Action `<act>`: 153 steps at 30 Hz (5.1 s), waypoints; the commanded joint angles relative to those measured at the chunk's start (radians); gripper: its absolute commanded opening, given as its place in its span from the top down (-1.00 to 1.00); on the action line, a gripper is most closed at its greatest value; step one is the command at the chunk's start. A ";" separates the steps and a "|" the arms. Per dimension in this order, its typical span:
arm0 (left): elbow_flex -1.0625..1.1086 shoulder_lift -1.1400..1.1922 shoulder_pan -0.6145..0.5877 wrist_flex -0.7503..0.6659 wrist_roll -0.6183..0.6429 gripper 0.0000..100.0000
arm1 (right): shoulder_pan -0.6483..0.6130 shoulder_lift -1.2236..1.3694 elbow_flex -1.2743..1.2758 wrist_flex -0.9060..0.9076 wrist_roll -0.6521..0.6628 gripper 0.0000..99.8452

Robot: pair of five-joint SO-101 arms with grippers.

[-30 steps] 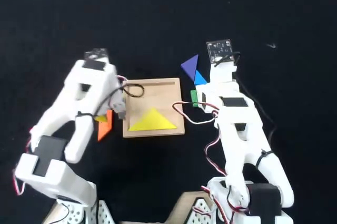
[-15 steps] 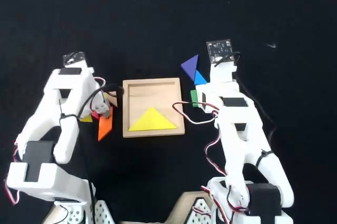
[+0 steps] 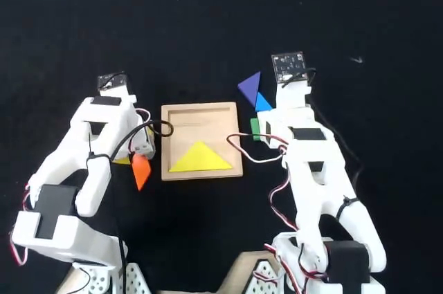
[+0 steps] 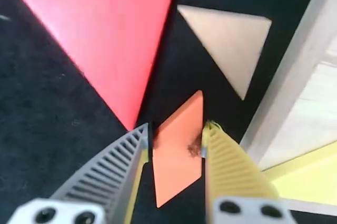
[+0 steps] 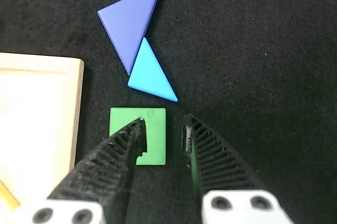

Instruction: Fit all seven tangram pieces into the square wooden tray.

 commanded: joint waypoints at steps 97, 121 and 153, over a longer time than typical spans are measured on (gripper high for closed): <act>0.202 -0.109 0.084 -0.083 -0.029 0.67 | 0.012 -0.001 0.001 -0.025 0.002 0.75; -0.321 -0.112 0.140 0.431 -0.025 0.90 | 0.043 -0.007 -0.007 -0.025 0.002 0.75; -0.381 0.074 0.558 0.009 0.127 0.90 | 0.232 -0.004 -0.030 -0.061 -0.011 0.75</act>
